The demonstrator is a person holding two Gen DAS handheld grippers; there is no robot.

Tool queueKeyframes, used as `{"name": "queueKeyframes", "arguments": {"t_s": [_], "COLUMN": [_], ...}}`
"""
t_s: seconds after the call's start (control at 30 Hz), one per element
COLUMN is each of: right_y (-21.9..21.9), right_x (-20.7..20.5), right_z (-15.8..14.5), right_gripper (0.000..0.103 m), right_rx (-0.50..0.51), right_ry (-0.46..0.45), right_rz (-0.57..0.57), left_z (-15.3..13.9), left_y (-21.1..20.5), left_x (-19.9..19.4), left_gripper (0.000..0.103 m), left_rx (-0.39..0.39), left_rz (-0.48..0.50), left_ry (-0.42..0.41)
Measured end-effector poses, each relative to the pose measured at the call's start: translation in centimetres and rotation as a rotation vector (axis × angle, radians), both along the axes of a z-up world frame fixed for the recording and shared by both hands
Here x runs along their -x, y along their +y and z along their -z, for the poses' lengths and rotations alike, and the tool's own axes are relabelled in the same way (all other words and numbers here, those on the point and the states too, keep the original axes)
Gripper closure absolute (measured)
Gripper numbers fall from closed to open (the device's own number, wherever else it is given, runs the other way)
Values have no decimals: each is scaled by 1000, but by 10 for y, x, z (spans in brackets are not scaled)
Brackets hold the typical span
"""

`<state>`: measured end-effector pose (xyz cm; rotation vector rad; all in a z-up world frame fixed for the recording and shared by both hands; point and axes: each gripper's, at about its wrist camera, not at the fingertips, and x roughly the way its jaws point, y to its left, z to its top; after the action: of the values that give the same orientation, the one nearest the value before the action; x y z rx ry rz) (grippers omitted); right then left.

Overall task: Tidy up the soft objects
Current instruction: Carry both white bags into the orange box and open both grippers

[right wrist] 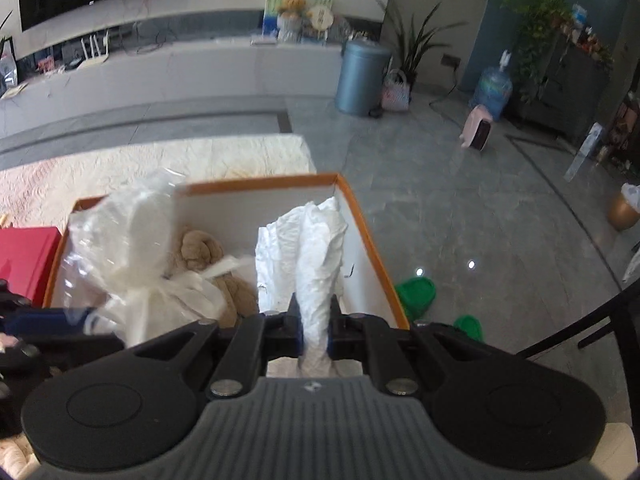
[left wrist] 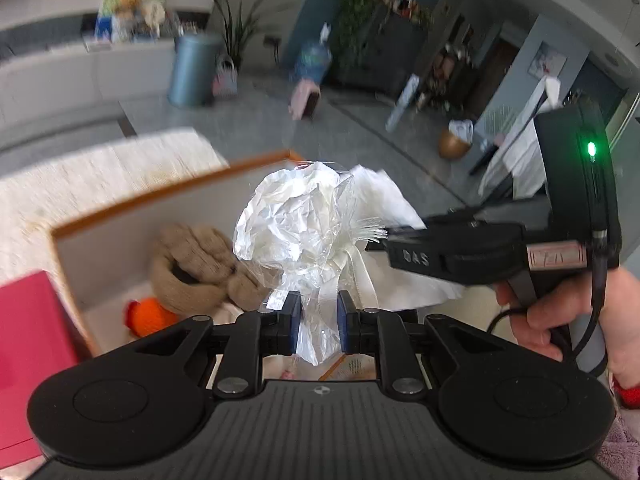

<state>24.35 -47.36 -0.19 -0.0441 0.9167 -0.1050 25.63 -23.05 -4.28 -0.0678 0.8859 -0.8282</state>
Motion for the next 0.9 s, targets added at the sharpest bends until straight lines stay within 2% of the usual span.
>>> {"name": "queueKeyframes", "arguments": {"t_s": [0.2,0.43,0.63,0.73,0.8,0.9], "right_y": [-15,-17,-9,-7,-5,-4], "right_x": [-35,-51,-51,-48,-43,-37], "right_z": [34,65,64,56,50,42], "right_gripper": [95,94,86,81,77,72], "right_rx": [-27,-1,42,61,72,81], "right_ry": [129,237,224,203,189,170], "right_rz": [7,-18,-51,-55,-53,-46], "left_z": [33,53,54,51,48,41], "left_y": [-14,-19,-16,-21,-23,-18], "left_x": [-26,-35,-30,-28,-26,-21], "left_gripper": [82,81,72,64,51,48], "left_rx": [-36,-66,-78,-83,-74,-55], "left_rz": [-3,-2,14,13,10,15], "left_ry": [104,149,154,141,134,127]}}
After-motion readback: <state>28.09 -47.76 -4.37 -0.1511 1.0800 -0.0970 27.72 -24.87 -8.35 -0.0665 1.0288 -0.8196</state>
